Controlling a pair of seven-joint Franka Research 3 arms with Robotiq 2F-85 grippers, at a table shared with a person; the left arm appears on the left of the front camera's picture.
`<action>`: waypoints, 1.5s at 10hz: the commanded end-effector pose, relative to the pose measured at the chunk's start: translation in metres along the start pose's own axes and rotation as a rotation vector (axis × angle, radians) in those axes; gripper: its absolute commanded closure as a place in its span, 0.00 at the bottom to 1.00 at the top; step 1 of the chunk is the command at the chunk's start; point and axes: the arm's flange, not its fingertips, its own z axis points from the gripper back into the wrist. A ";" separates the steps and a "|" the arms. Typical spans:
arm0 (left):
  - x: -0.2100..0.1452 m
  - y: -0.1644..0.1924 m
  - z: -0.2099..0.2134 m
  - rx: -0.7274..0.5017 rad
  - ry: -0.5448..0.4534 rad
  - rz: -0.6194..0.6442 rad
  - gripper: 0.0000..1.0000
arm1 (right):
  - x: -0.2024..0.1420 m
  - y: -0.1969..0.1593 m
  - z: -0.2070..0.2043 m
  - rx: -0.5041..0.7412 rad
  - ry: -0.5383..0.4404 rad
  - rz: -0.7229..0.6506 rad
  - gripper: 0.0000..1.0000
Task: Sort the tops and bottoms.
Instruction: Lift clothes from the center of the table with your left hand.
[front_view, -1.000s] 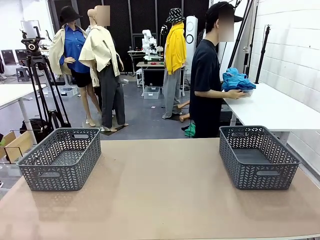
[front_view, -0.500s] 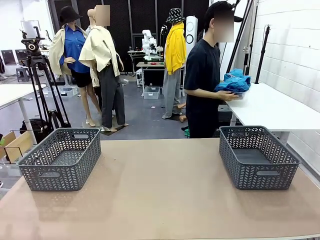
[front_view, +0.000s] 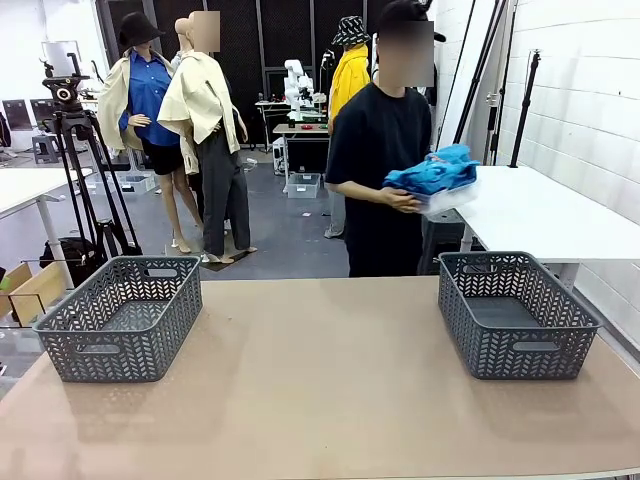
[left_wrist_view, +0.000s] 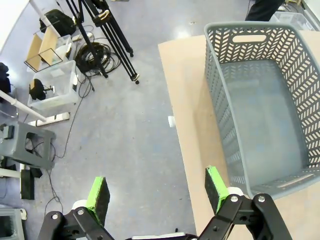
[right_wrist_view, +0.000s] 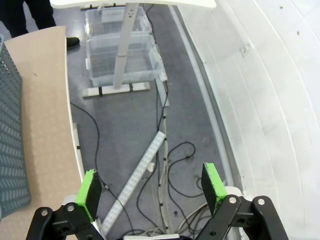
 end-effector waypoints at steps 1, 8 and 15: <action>-0.003 0.003 0.000 0.004 -0.008 -0.013 0.00 | 0.000 0.001 0.000 0.002 0.005 0.011 0.00; -0.003 0.003 0.000 0.004 -0.008 -0.013 0.00 | 0.000 0.001 0.000 0.002 0.005 0.011 0.00; -0.003 0.003 0.000 0.004 -0.008 -0.013 0.00 | 0.000 0.001 0.000 0.002 0.005 0.011 0.00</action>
